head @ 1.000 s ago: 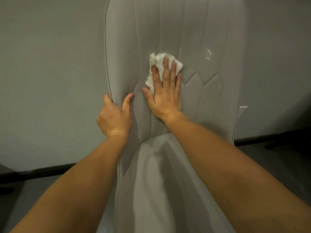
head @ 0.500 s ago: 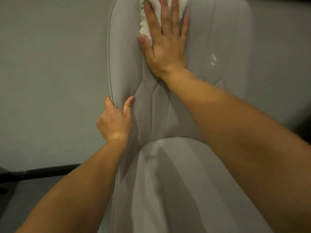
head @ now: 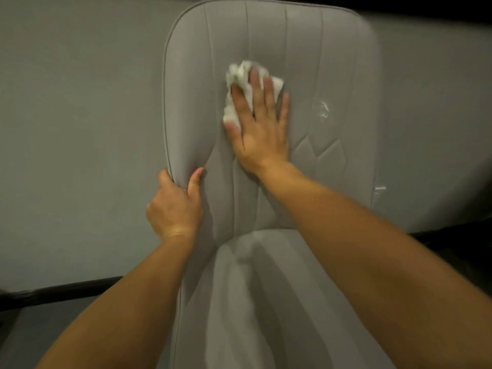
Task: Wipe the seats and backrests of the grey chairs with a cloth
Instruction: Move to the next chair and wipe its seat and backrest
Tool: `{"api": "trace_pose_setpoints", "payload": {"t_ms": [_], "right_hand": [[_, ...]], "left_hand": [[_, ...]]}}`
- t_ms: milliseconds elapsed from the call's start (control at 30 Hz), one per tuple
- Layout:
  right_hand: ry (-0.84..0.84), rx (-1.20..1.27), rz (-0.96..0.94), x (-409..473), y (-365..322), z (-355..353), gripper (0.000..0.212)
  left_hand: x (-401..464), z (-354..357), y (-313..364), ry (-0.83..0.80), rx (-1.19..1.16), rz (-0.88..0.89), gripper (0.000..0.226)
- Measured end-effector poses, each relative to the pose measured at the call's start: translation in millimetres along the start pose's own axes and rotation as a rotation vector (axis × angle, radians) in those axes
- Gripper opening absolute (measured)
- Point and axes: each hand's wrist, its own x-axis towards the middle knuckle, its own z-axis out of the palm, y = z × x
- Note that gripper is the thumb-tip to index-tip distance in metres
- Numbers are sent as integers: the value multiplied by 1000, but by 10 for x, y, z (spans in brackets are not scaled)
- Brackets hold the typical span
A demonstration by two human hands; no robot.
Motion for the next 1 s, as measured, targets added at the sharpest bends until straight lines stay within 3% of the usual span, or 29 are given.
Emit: {"api": "trace_pose_setpoints", "payload": {"t_ms": [100,200,300,433,600,800,1000], "right_hand": [[34,-98,-49,316,144,-87,62],[2,-126,-14,6,238,-31,62],[-114,-134,81,-671,297,85,67],[-287,-245,16,-1156,514,91,74],[-170,-294,248,-410,1008,-322,73],[-70,-265,266,340,1198,-574,77],[-260,-248,66,-878,948,-186,77]], "left_hand": [[6,13,-10,6,-2,15,80],[6,5,-22,-2,11,2,78],[-3,-1,-16,-10,1,3,76],[10,10,-21,-23,19,-17,76],[-14,15,-15,-16,4,-21,71],[-22,9,25,-20,6,-37,72],[-24,-18,42,-34,24,-35,72]]}}
